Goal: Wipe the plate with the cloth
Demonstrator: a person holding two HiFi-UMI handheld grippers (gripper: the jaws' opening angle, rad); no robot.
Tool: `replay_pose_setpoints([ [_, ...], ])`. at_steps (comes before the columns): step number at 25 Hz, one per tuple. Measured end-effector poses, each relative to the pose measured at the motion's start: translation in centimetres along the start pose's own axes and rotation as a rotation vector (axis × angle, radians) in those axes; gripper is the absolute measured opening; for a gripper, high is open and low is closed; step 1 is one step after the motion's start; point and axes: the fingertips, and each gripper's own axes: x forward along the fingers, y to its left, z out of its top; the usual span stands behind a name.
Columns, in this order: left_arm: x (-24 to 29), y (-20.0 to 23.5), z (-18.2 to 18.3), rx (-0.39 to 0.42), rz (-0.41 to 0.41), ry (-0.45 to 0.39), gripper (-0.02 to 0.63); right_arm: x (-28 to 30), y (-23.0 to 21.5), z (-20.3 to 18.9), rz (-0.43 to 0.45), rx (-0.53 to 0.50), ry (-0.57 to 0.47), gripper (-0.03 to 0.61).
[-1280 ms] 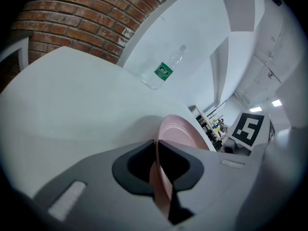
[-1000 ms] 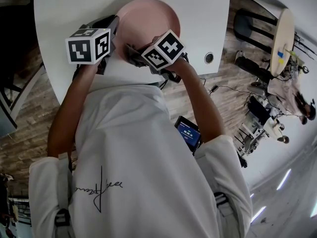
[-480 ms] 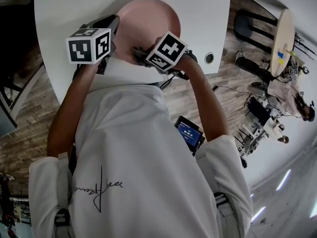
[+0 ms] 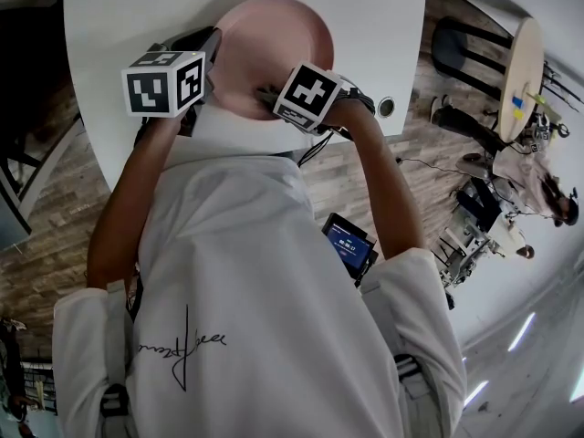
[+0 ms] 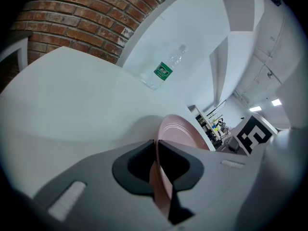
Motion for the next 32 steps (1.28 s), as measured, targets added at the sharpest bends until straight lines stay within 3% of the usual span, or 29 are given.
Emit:
replay_pose_setpoints([
  [3,0.0,0.0,-0.1,0.003,0.0,0.002,0.041,-0.1,-0.3,-0.3,-0.022,-0.02,0.025,0.034],
  [7,0.0,0.0,-0.2,0.002,-0.004,0.007,0.041,-0.8,-1.9,-1.5,-0.127,-0.052,0.114,0.034],
  [16,-0.1,0.0,0.0,0.002,-0.007,0.005,0.043,-1.5,-4.8,-2.0,-0.319,-0.157,0.198,0.037],
  [27,0.0,-0.2,0.0,0.007,-0.011,0.006,0.043,-3.3,-8.8,-2.3,-0.598,-0.258,0.272,0.037],
  [32,0.0,-0.1,0.0,0.007,-0.012,0.006,0.043,-3.9,-9.8,-2.0,-0.658,-0.268,0.273,0.035],
])
